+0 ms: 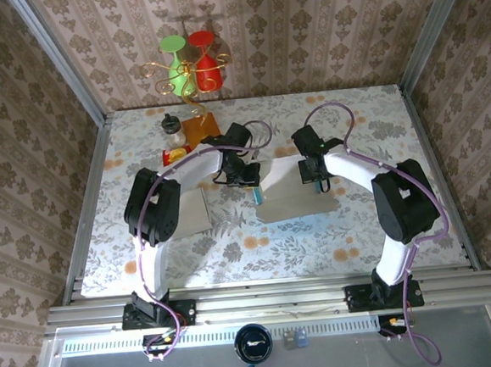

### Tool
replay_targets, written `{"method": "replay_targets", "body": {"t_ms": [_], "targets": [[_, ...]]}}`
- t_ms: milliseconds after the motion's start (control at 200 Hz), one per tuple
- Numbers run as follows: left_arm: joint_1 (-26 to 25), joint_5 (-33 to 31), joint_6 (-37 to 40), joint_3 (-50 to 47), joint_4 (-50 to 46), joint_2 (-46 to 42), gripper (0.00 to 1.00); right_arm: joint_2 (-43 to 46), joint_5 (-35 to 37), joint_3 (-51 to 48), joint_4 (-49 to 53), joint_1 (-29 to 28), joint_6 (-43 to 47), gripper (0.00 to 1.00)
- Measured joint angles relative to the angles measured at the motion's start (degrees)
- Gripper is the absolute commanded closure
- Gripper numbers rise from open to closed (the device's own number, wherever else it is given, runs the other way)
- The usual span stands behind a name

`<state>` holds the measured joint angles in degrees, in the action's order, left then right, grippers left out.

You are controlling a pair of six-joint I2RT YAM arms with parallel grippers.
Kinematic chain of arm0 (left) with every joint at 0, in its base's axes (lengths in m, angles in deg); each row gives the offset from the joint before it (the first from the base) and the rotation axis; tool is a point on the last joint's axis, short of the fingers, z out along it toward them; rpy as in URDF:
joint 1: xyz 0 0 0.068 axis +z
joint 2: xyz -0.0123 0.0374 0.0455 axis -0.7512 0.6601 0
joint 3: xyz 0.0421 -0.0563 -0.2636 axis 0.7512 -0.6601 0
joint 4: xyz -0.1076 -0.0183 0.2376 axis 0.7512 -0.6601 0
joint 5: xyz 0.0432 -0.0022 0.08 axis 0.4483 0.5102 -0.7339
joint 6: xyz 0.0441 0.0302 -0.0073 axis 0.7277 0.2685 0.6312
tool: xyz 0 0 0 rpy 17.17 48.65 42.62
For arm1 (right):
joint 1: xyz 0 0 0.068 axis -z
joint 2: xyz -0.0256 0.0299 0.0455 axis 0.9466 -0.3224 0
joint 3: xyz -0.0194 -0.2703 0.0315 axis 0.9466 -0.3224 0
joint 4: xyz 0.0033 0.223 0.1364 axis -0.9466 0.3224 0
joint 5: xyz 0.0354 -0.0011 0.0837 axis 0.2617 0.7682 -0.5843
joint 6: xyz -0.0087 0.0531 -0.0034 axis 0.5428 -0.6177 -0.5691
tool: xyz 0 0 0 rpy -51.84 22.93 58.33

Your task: Fold the paper box

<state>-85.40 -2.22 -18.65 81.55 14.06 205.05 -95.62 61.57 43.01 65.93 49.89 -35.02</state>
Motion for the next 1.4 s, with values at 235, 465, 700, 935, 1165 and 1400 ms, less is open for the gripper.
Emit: {"method": "replay_targets", "body": {"t_ms": [235,465,700,935,1165,1400], "targets": [[-0.2,-1.5,1.7,0.6,-1.5,0.1,1.00,0.0,-3.9,-0.8,-3.3,2.0,0.0,0.85],[-0.4,-3.3,2.7,2.0,-1.7,0.4,1.00,0.0,-5.0,-0.8,-3.5,2.4,0.0,0.79],[-0.5,-3.9,3.6,3.3,-2.4,1.1,1.00,-0.7,-5.0,-0.6,-3.4,2.4,0.1,0.77],[-0.5,-4.4,3.8,4.6,-2.7,1.9,1.00,-2.1,-3.8,1.7,-1.8,2.4,-0.1,0.81],[-0.9,-4.5,4.0,5.5,-2.8,2.0,1.00,-4.5,3.0,4.9,2.9,1.0,-3.2,0.84],[-1.2,-4.5,4.0,5.6,-3.0,2.1,1.00,-5.9,10.8,7.6,8.9,-2.1,-6.7,0.92]]}}
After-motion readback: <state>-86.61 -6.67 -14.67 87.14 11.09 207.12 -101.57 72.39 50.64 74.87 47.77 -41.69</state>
